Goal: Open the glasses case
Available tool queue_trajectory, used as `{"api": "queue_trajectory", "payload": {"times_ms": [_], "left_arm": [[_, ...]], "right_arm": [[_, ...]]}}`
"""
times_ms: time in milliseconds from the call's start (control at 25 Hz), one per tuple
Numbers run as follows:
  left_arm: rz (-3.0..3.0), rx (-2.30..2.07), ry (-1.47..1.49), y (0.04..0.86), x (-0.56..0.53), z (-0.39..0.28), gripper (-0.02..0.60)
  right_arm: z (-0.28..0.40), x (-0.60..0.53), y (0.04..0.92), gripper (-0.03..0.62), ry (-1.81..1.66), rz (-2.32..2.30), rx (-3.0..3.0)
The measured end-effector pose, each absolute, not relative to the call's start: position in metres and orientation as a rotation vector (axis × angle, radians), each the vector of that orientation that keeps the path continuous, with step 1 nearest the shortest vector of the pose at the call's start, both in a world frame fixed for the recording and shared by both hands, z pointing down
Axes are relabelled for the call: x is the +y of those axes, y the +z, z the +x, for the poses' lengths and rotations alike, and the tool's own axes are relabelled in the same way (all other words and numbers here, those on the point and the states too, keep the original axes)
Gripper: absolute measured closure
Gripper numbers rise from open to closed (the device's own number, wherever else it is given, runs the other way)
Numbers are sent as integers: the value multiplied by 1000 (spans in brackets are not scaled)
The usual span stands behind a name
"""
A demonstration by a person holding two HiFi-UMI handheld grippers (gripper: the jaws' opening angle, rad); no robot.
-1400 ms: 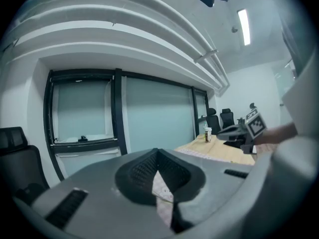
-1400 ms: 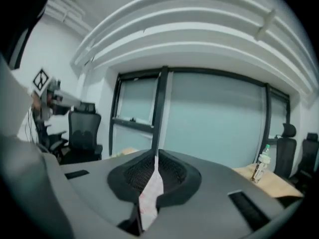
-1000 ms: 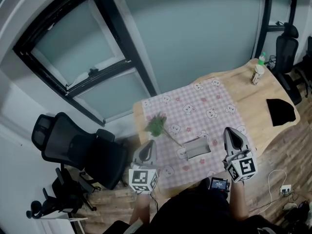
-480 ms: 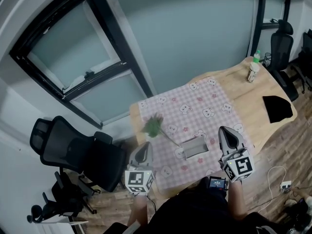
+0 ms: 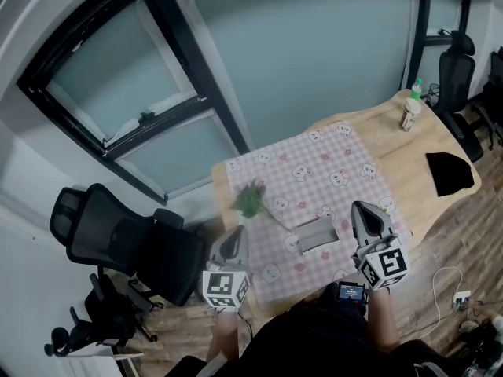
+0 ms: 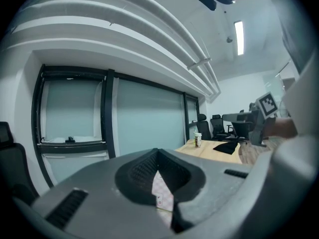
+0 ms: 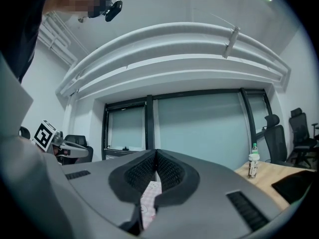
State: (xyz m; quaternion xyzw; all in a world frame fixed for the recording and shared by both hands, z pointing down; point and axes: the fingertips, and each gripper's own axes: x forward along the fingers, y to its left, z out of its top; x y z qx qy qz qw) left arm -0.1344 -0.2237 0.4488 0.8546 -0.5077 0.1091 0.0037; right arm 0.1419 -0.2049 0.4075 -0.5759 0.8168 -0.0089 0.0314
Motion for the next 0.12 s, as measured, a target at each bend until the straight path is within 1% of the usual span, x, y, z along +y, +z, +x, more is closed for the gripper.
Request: {"api": "queue_trajectory", "payload": {"times_ms": [120], "left_arm": [[2683,-1591,340,449,-224,-136,583]], "right_arm": [[141,-204,407,577,-33,-1773,2509]]}}
